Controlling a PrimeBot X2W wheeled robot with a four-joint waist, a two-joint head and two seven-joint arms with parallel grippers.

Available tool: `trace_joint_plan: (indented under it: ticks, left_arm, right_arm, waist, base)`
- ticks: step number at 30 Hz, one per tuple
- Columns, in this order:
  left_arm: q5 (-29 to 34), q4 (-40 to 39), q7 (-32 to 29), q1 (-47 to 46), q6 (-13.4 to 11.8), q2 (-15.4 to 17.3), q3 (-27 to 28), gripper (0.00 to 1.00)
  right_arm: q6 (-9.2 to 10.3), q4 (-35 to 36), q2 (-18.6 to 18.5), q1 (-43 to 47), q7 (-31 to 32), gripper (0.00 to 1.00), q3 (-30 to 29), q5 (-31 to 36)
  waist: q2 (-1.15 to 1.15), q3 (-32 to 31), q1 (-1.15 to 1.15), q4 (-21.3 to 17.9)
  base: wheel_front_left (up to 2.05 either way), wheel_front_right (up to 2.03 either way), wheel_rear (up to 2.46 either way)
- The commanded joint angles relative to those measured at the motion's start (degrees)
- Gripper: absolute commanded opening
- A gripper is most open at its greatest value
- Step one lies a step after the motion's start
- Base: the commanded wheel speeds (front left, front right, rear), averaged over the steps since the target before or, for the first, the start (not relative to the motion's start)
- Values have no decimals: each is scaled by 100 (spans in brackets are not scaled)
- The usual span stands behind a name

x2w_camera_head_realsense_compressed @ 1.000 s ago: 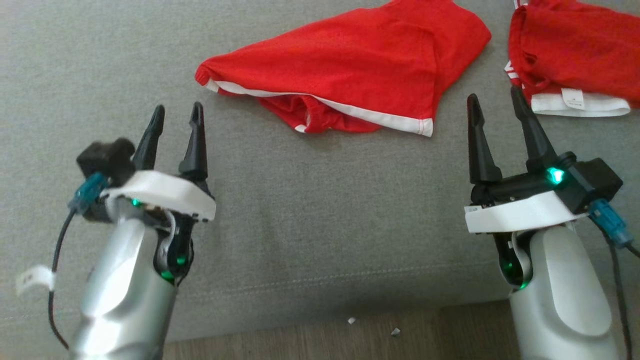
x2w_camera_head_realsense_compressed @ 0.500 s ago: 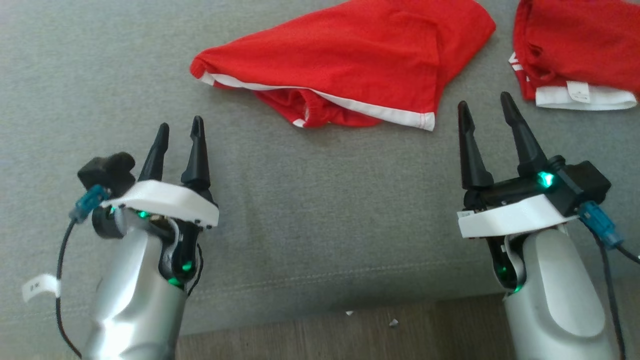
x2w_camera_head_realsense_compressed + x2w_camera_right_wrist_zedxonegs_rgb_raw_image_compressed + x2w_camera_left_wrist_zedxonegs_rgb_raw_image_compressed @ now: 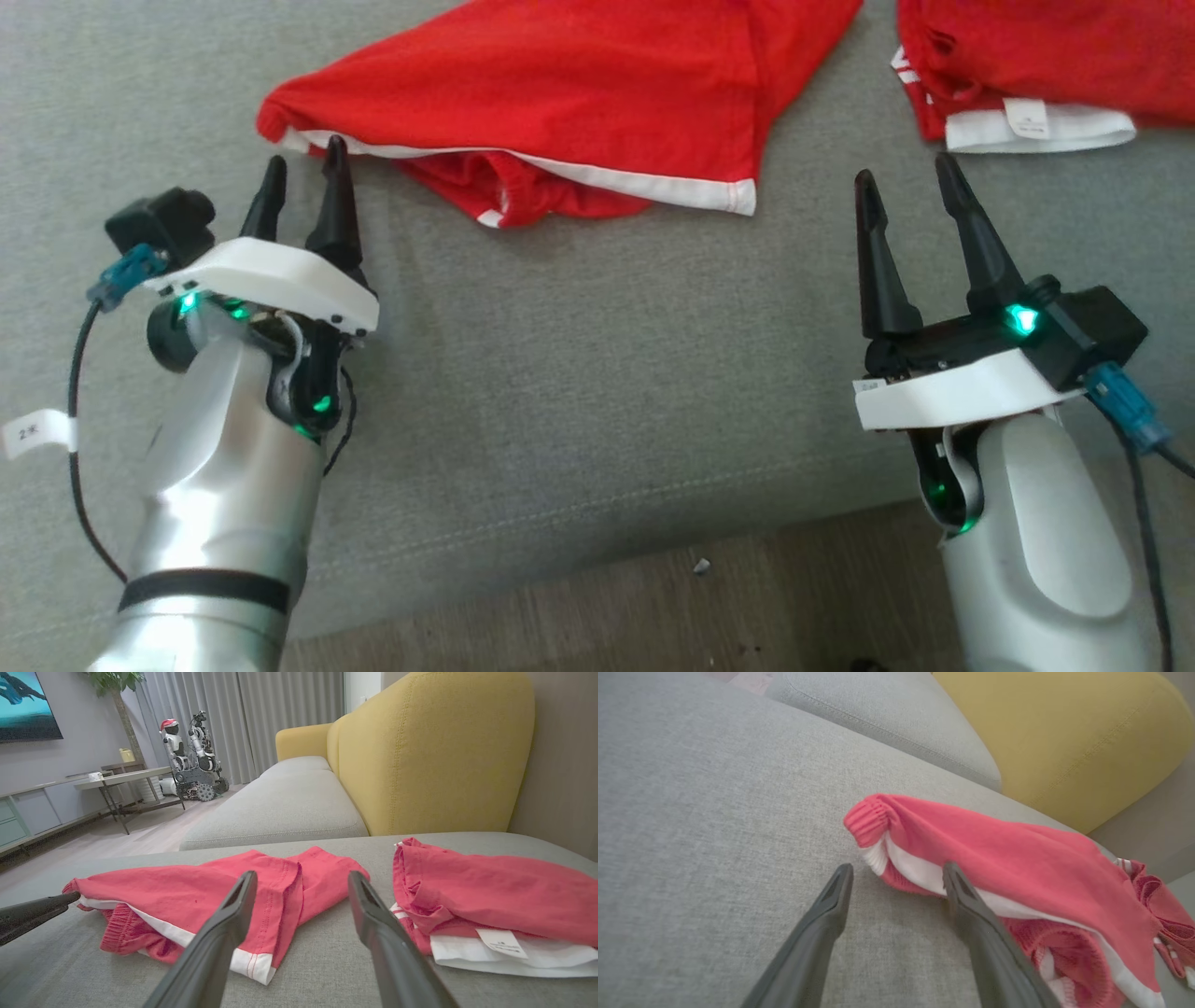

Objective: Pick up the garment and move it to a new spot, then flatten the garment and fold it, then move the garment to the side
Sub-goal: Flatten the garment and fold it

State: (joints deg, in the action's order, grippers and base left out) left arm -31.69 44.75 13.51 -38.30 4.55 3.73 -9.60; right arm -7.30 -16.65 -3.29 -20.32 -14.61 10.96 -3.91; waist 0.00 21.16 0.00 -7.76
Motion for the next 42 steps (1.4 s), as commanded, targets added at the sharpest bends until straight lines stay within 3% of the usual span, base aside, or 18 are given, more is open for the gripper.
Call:
trace_joint_plan:
  ticks: [1,10,21,22,24,25,33,42]
  left_arm:
    - [59,-83,56,-199,26,200,172,100]
    - [172,231,139,-422,111,240,186,100]
    - [548,-26,148,-438,98,264,408,100]
    - [566,-25,148,-432,112,256,414,82]
    - [605,-24,148,-428,139,246,419,16]
    - [623,-19,148,-427,151,239,418,0]
    - [821,-184,148,-305,231,196,342,0]
    - [1154,-835,149,-14,255,149,236,0]
  right_arm:
    - [-19,209,41,-126,-39,100,108,-73]
    - [-19,241,41,-102,-39,100,95,-89]
    - [-19,235,41,-113,-39,100,105,-90]
    - [-19,231,41,-114,-39,100,107,-90]
    - [-19,222,41,-115,-39,100,112,-92]
    - [-19,219,41,-117,-39,100,114,-95]
    - [-19,49,41,-146,-39,100,173,-212]
    - [-19,-819,41,-527,317,100,511,-631]
  waist:
    - [0,35,0,-46]
    - [0,68,0,-111]
    - [0,105,0,-112]
    - [0,104,0,-111]
    - [0,101,0,-107]
    - [0,100,0,-104]
    - [0,71,0,-3]
    - [0,113,0,261]
  base:
    - [0,0,0]
    - [0,0,0]
    - [0,0,0]
    - [0,0,0]
    - [0,0,0]
    - [0,0,0]
    - [0,0,0]
    - [0,0,0]
